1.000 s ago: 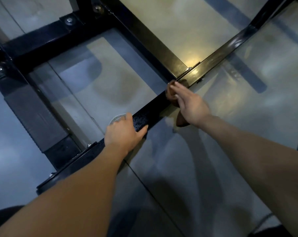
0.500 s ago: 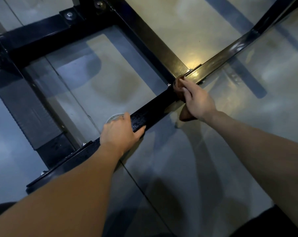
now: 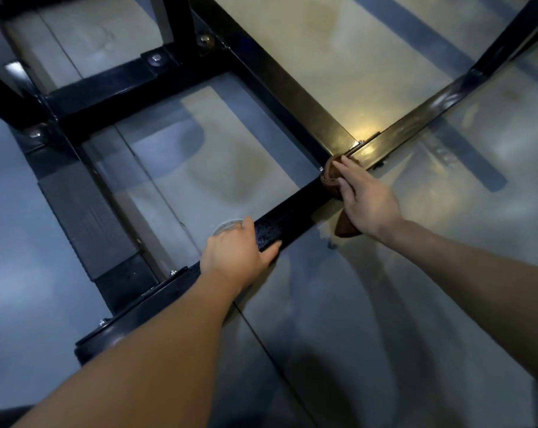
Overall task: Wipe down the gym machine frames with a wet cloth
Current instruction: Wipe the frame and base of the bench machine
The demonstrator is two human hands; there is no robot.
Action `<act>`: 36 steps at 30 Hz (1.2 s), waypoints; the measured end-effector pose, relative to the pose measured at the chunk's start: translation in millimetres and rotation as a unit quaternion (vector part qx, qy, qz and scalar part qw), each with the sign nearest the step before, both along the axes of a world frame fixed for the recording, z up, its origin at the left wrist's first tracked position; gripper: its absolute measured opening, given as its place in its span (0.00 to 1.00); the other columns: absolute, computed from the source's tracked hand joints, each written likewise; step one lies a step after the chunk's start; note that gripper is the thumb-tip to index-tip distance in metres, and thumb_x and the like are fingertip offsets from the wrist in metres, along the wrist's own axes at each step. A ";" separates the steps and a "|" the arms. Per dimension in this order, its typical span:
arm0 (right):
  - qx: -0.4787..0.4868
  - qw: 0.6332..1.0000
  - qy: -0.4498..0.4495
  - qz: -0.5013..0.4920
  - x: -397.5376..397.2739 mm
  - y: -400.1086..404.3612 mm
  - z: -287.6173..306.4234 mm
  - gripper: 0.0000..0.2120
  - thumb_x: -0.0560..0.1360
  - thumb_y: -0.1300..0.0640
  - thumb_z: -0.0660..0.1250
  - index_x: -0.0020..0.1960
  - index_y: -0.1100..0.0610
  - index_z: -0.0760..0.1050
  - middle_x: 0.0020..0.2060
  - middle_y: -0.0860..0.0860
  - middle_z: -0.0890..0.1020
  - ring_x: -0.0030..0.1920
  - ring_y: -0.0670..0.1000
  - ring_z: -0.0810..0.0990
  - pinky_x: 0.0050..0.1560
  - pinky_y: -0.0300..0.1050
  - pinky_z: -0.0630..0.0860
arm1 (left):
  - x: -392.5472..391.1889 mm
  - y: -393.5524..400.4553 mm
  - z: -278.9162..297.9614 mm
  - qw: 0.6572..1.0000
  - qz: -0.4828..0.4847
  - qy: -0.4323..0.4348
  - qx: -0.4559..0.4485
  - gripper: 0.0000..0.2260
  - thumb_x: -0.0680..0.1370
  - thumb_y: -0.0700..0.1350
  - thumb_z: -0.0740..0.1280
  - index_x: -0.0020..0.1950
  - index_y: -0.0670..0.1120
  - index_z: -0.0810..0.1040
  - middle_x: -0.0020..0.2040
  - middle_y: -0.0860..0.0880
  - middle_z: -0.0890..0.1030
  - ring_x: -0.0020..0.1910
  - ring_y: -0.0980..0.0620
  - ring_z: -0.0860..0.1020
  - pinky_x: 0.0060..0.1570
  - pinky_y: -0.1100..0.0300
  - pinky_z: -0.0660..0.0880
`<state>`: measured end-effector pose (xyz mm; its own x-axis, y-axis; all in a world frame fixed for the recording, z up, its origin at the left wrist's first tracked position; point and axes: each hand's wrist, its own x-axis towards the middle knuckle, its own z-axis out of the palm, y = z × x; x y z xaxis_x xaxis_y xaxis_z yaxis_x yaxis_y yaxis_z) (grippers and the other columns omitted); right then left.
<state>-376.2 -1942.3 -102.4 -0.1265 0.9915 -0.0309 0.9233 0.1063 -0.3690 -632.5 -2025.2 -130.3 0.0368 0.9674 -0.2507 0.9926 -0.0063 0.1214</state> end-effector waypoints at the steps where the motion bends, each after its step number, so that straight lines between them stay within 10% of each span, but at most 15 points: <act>1: -0.012 0.999 -0.005 0.045 -11.6 -12.0 0.6 0.22 0.87 0.49 0.56 0.80 0.49 0.67 0.80 0.43 0.65 0.73 0.52 0.74 0.73 0.51 0.71 | 1.0 -1.7 2.9 1.000 0.007 -0.003 -0.013 0.27 0.77 0.73 0.56 0.53 0.49 0.66 0.51 0.47 0.81 0.51 0.44 0.81 0.41 0.53 0.68; 5: -0.075 0.984 0.017 0.159 -39.5 -37.0 13.2 0.22 0.86 0.48 0.58 0.79 0.48 0.69 0.78 0.42 0.69 0.73 0.49 0.74 0.72 0.51 0.72 | -4.0 6.4 23.5 0.991 -0.024 -0.023 -0.127 0.32 0.75 0.73 0.63 0.63 0.47 0.69 0.60 0.45 0.79 0.59 0.42 0.79 0.50 0.53 0.73; 9: -0.150 0.963 0.225 -0.016 -54.1 -19.3 70.5 0.14 0.86 0.52 0.61 0.66 0.51 0.81 0.53 0.49 0.85 0.51 0.51 0.84 0.51 0.43 0.79 | -39.7 60.6 85.0 0.962 -0.058 -0.039 -0.265 0.30 0.77 0.69 0.65 0.64 0.44 0.78 0.69 0.43 0.76 0.66 0.41 0.76 0.67 0.50 0.72; 12: -0.293 0.832 0.457 -0.115 -59.8 -8.9 120.1 0.11 0.85 0.50 0.61 0.53 0.55 0.78 0.33 0.54 0.78 0.30 0.52 0.78 0.30 0.46 0.77 | -57.8 93.2 144.0 0.985 -0.036 -0.034 -0.163 0.26 0.82 0.62 0.63 0.68 0.42 0.76 0.69 0.43 0.77 0.65 0.42 0.76 0.65 0.50 0.73; 19: -0.437 0.591 0.669 -0.111 -93.1 -46.3 126.7 0.07 0.64 0.53 0.73 0.37 0.56 0.85 0.34 0.50 0.78 0.28 0.44 0.72 0.32 0.32 0.67 | -42.0 56.0 181.2 0.951 -0.047 -0.304 -0.002 0.18 0.81 0.48 0.67 0.71 0.51 0.73 0.65 0.49 0.77 0.63 0.48 0.77 0.62 0.52 0.76; 23: -0.452 0.591 0.650 -0.153 -104.6 -57.9 114.4 0.13 0.75 0.54 0.60 0.38 0.55 0.81 0.35 0.52 0.77 0.28 0.47 0.74 0.29 0.35 0.70 | -29.9 33.1 178.4 0.957 -0.233 -0.167 0.046 0.39 0.75 0.48 0.70 0.82 0.57 0.55 0.80 0.43 0.58 0.78 0.42 0.60 0.74 0.50 0.63; 26: -0.460 0.584 0.635 -0.209 -105.1 -70.0 115.9 0.17 0.82 0.55 0.54 0.43 0.60 0.78 0.35 0.57 0.79 0.28 0.52 0.79 0.24 0.42 0.78 | -18.5 23.4 179.1 0.939 -0.304 -0.151 0.054 0.28 0.73 0.50 0.70 0.73 0.51 0.72 0.70 0.45 0.75 0.69 0.45 0.70 0.70 0.52 0.68; 32: -0.452 0.625 0.614 -0.168 -87.1 -72.5 128.2 0.27 0.82 0.49 0.56 0.72 0.66 0.74 0.69 0.65 0.77 0.52 0.61 0.83 0.40 0.51 0.85 | -21.7 34.8 176.9 0.938 -0.139 -0.315 0.036 0.10 0.79 0.51 0.68 0.55 0.47 0.84 0.49 0.50 0.86 0.50 0.50 0.83 0.55 0.51 0.79; 36: -0.370 0.640 0.643 -0.201 -82.7 -68.7 132.2 0.29 0.80 0.31 0.59 0.51 0.57 0.80 0.50 0.56 0.82 0.47 0.55 0.82 0.51 0.50 0.82 | -28.8 45.1 181.7 0.878 0.029 -0.477 0.021 0.09 0.83 0.48 0.64 0.58 0.46 0.80 0.51 0.48 0.85 0.50 0.49 0.83 0.52 0.54 0.79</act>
